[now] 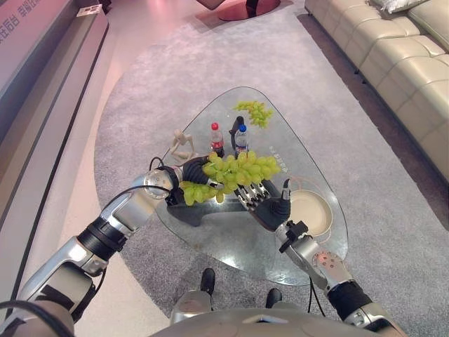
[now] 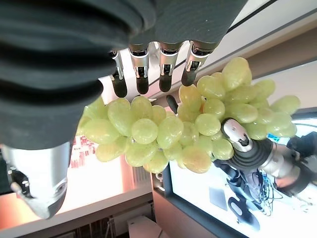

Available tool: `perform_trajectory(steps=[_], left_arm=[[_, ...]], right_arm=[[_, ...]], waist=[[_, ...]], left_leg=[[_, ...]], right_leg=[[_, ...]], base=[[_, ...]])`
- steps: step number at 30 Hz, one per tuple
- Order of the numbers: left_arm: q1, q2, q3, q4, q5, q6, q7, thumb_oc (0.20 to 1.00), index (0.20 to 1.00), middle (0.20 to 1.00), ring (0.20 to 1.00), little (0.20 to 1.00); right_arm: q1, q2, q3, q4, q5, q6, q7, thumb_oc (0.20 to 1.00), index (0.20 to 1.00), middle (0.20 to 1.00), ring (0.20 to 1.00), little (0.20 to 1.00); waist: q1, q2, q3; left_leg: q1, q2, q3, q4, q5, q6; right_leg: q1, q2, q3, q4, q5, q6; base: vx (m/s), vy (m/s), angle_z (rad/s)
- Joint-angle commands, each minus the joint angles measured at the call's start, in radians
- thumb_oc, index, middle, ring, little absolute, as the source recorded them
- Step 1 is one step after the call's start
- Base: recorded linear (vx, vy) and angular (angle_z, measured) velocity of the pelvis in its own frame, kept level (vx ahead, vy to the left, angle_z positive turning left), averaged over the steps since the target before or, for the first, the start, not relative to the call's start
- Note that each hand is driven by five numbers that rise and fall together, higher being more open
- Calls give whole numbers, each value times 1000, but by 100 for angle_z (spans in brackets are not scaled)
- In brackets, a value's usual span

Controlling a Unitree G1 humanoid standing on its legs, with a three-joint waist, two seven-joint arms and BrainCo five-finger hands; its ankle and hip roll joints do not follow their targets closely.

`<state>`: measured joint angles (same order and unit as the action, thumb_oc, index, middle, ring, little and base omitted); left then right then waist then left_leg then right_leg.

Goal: Pick up fruits into the plate

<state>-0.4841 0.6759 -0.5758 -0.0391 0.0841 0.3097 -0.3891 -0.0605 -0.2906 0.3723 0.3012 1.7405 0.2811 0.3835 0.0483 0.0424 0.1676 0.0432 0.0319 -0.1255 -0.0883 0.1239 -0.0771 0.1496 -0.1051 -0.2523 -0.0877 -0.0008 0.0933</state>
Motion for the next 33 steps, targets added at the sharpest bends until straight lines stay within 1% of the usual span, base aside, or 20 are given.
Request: perform_trajectory(steps=[1, 3, 5, 10, 12, 17, 27, 33], left_arm=[[-23, -7, 23, -13, 40, -10, -22, 200, 200, 200, 200, 200], [-25, -11, 13, -20, 56, 0, -34, 200, 200, 200, 200, 200], [-23, -12, 9, -22, 76, 0, -47, 200, 200, 200, 200, 200], [-17, -10, -2, -41, 170, 10, -110, 200, 200, 200, 200, 200], [-15, -9, -5, -54, 191, 27, -138, 200, 200, 200, 200, 200], [-3, -8, -8, -66, 240, 48, -165, 200, 200, 200, 200, 200], [35, -14, 5, -85, 375, 10, -189, 200, 200, 200, 200, 200], [41, -24, -9, -81, 435, -6, -190, 200, 200, 200, 200, 200]], right_arm=[[10, 42, 17, -149, -47, -39, -6, 1000, 1000, 1000, 1000, 1000], [16, 43, 33, -147, -110, -82, -24, 1000, 1000, 1000, 1000, 1000], [18, 44, 37, -143, -149, -98, -33, 1000, 1000, 1000, 1000, 1000], [29, 51, 38, -135, -221, -114, -35, 1000, 1000, 1000, 1000, 1000], [33, 52, 41, -138, -239, -125, -36, 1000, 1000, 1000, 1000, 1000], [38, 52, 46, -138, -273, -136, -43, 1000, 1000, 1000, 1000, 1000], [48, 61, 50, -148, -276, -154, -49, 1000, 1000, 1000, 1000, 1000], [52, 63, 65, -149, -288, -164, -47, 1000, 1000, 1000, 1000, 1000]], waist=[[-2, -9, -46], [-4, -9, -49], [-6, -9, -50], [-11, -7, -52], [-12, -6, -52], [-14, -6, -51], [-10, -7, -47], [-9, -10, -47]], left_leg=[[49, -85, 42, 31, -123, 56], [60, -85, 44, 25, -123, 57], [66, -84, 47, 23, -125, 58], [76, -84, 53, 20, -130, 58], [78, -84, 56, 19, -131, 58], [84, -83, 62, 19, -134, 59], [91, -82, 65, 17, -136, 62], [93, -80, 69, 16, -137, 62]], right_leg=[[-43, 23, 41, 48, 18, 13], [-37, 24, 47, 45, 19, 14], [-33, 24, 51, 42, 20, 15], [-25, 25, 62, 33, 23, 17], [-23, 25, 66, 31, 24, 19], [-19, 26, 72, 27, 25, 20], [-10, 28, 76, 20, 27, 20], [-9, 28, 75, 17, 27, 21]], base=[[0, 0, 0], [0, 0, 0], [0, 0, 0], [0, 0, 0], [0, 0, 0], [-2, 1, -1], [-14, -5, -5], [0, 0, 0]])
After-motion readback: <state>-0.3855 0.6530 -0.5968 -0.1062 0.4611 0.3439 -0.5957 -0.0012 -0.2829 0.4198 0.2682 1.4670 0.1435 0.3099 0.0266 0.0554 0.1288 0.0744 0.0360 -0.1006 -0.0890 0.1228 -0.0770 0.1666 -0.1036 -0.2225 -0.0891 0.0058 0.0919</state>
